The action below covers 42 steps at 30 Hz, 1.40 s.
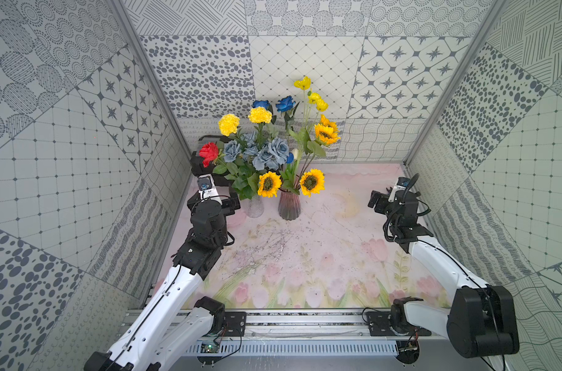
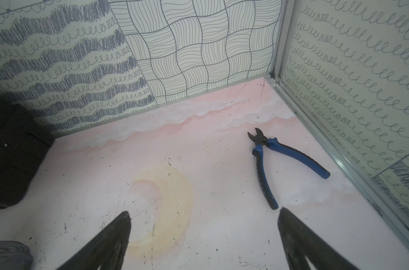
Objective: Pick out yellow flowers from the vase
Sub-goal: Pick up the flower from the vase.
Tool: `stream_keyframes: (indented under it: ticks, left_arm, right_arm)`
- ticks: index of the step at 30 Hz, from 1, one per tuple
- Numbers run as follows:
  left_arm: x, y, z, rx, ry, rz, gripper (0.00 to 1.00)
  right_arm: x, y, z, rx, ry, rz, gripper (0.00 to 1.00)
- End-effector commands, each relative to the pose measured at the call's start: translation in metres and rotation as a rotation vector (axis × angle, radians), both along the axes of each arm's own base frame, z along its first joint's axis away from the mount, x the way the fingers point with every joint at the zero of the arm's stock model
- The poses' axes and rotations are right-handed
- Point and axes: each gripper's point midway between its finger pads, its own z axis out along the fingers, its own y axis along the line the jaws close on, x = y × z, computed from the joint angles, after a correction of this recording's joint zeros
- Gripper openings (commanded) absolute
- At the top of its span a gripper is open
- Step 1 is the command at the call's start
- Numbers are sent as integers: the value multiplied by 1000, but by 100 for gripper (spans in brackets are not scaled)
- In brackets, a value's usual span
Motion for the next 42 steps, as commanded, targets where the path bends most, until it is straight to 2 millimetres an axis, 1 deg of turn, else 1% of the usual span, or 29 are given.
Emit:
stream_keyframes:
  ticks: [1,4,6,7,9,12,14,15,17,18,20,25,28,31,32,39,42]
  left_arm:
    - [-10,-33,-26,165,153,-167,98]
    - [-14,-46,-34,217,163,-229,98]
    - [-16,-59,-42,254,180,-301,98]
    - [-16,-61,-45,264,190,-306,98]
    - [-15,-59,-45,266,197,-272,98]
    - [-13,-54,-42,224,180,-221,98]
    - [-12,-53,-47,202,182,-209,98]
    - [-11,-54,-50,192,190,-212,98]
    - [-10,-71,-60,198,227,-303,98]
    - [-8,-75,-63,198,238,-320,98]
    - [-2,-73,-70,209,240,-288,98]
    - [9,-76,-76,240,93,-276,98]
    - [14,-78,-80,268,62,-279,98]
    - [18,-81,-76,272,-1,-287,89]
    - [19,-81,-74,260,-27,-297,88]
    - [26,-72,-56,152,-159,-331,91]
    - [27,-78,-46,156,-205,-364,91]
  right_arm:
    - [6,9,0,35,-15,28,98]
    - [8,14,-2,54,-11,46,98]
    - [10,16,-2,63,-11,56,98]
    - [11,17,-3,68,-12,57,98]
    - [13,18,-6,79,-4,58,98]
    - [16,20,-9,88,4,63,98]
    - [20,24,-11,97,6,74,98]
    - [21,25,-11,99,10,79,98]
    - [25,27,-11,102,17,85,98]
    - [26,28,-11,104,21,88,98]
    - [27,30,-12,115,20,94,98]
    - [28,32,-19,129,38,98,98]
    - [27,32,-19,125,40,95,98]
    - [26,32,-18,126,40,96,98]
    - [26,32,-19,127,44,100,98]
    - [25,36,-25,138,69,113,98]
    - [25,36,-30,143,82,113,98]
